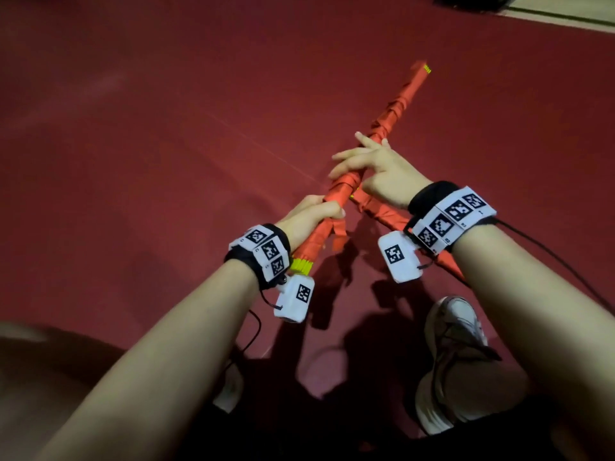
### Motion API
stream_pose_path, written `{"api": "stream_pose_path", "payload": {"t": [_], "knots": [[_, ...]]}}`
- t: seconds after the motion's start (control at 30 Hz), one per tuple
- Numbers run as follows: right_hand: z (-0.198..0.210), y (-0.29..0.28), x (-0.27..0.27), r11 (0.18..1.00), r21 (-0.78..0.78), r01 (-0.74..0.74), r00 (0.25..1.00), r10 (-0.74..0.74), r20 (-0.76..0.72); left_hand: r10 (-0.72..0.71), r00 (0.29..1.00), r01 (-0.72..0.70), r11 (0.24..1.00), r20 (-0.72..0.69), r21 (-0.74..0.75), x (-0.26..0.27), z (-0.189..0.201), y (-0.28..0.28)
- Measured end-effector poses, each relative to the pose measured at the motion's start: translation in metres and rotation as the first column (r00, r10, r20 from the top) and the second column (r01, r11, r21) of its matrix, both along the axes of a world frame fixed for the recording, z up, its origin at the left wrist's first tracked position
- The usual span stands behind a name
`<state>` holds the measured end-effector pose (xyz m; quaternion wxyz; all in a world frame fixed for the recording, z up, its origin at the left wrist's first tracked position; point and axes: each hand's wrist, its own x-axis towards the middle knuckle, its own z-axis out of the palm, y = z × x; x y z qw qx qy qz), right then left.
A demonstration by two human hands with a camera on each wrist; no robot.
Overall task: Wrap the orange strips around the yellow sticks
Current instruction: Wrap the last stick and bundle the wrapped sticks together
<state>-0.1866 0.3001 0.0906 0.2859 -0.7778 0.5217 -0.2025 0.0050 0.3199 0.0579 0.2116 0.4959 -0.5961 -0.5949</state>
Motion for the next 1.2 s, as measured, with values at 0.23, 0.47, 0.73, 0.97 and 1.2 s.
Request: {"api": "stream_pose_path", "payload": {"t": [0.23, 0.47, 0.73, 0.97, 1.2], "knots": [[-0.008, -0.005, -0.029, 0.947, -0.313, 0.063, 0.823, -0.227, -0.52, -0.229, 0.973, 0.228, 0.973, 0.023, 0.047, -0.027, 0.008, -0.017], [-0.054, -0.021, -0.047, 0.971, -0.11, 0.212, 0.782, -0.236, -0.577, -0.524, 0.781, 0.526, 0.845, 0.34, 0.095, -0.06, 0.0, -0.103], [-0.138, -0.047, -0.106, 0.854, 0.106, 0.509, 0.727, -0.361, -0.584, -0.292, 0.223, 0.948, 0.287, 0.93, -0.137, -0.132, -0.073, -0.163], [-0.209, -0.074, -0.136, 0.757, 0.232, 0.611, 0.681, -0.354, -0.641, -0.228, 0.252, 0.96, 0.184, 0.94, -0.213, -0.166, -0.168, -0.211], [-0.251, -0.064, -0.145, 0.698, 0.37, 0.613, 0.706, -0.273, -0.654, -0.244, 0.272, 0.94, 0.274, 0.931, -0.203, -0.167, -0.224, -0.204]]}}
